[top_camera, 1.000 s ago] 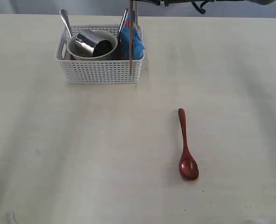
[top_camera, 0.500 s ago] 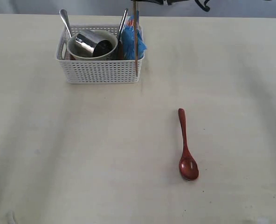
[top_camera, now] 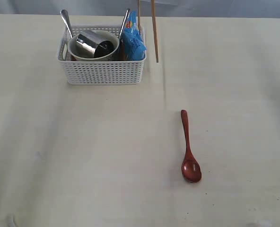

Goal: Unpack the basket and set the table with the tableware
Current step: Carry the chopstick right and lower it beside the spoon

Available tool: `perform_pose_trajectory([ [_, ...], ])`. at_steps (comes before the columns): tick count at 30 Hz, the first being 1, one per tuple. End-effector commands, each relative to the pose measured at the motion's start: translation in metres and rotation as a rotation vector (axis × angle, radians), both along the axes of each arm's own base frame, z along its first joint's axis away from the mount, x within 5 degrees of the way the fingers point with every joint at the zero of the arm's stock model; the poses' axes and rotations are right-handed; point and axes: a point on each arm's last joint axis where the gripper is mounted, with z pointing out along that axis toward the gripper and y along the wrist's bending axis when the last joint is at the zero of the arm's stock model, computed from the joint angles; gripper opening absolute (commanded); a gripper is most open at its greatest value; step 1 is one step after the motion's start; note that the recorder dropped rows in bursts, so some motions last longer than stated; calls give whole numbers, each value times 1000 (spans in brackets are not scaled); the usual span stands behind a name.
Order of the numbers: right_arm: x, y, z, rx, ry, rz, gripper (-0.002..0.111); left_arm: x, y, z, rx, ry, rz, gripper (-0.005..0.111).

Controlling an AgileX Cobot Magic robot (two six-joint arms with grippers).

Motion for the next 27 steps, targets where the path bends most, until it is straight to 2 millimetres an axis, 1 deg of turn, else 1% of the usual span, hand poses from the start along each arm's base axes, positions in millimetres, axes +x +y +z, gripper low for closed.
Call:
perform_pose_trajectory([
  [1,-1,-4,4,-25,41,-25,-1,-7,0,7,22,1,-35,45],
  [4,-1,-5,1,-44,68,-36,-1,-9,0,7,37,8,-58,45],
  [6,-2,-6,1,-54,99,-52,-1,-12,0,2,45,21,-61,45],
  [7,-2,-14,0,-126,136,-91,-1,-14,1,-4,64,21,-64,45],
  [8,-3,-26,-5,-250,185,-153,-1,-18,4,-11,74,21,-45,45],
  [9,-4,-32,-9,-327,237,-208,-1,-20,6,-14,79,10,-23,44],
  [10,-9,-44,-17,-473,291,-285,-1,-25,10,-21,85,3,13,43],
  [11,-14,-48,-23,-528,329,-315,-1,-29,12,-27,90,6,31,41],
  [12,-25,-53,-36,-586,405,-343,-1,-33,16,-34,96,-1,64,38],
  [13,-31,-55,-44,-601,432,-352,-1,-36,18,-38,99,-2,84,37],
  [14,-43,-58,-60,-605,478,-391,-1,-41,23,-49,106,1,122,34],
  [15,-50,-60,-69,-607,500,-415,-1,-43,25,-53,111,-8,145,33],
  [16,-66,-63,-87,-614,538,-462,-1,-47,28,-61,118,-4,170,32],
  [20,-93,-65,-118,-638,583,-522,-1,-51,31,-71,117,15,192,32],
  [24,-120,-50,-148,-688,613,-505,-1,-52,30,-71,93,28,196,32],
  [27,-132,-40,-161,-730,586,-517,-1,-52,29,-72,93,32,193,32],
])
